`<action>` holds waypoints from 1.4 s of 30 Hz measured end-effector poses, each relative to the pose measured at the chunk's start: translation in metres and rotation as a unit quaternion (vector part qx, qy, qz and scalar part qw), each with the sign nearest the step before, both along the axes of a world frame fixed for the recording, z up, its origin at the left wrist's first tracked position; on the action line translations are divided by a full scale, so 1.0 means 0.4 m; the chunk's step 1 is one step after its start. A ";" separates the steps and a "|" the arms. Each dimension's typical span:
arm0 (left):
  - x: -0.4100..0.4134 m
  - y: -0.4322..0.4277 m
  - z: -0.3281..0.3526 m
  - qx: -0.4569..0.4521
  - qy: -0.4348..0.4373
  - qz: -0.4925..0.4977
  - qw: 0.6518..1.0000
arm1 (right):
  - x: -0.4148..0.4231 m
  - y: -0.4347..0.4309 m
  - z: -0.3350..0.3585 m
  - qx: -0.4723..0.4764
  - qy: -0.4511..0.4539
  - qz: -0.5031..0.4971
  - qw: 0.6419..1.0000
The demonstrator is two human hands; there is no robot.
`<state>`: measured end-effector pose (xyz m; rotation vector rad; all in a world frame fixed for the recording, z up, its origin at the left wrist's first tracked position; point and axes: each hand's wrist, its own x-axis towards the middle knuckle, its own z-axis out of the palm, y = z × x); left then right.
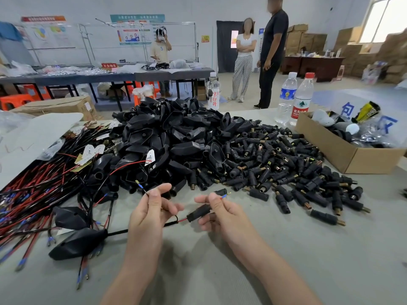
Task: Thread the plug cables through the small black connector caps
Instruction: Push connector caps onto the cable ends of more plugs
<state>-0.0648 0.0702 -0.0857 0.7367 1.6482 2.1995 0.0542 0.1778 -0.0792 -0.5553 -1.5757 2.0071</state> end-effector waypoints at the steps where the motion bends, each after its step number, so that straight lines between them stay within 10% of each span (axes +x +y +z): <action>1: -0.002 -0.003 0.002 0.000 -0.003 -0.008 1.000 | 0.001 0.005 -0.001 -0.018 0.011 -0.008 1.000; 25: 0.034 -0.027 0.045 -0.079 0.161 -0.018 0.984 | -0.003 0.032 -0.010 -0.278 0.068 -0.029 0.958; 42: 0.037 -0.007 0.008 -0.149 0.158 -0.007 0.976 | 0.010 0.047 -0.002 -0.251 0.104 0.004 0.962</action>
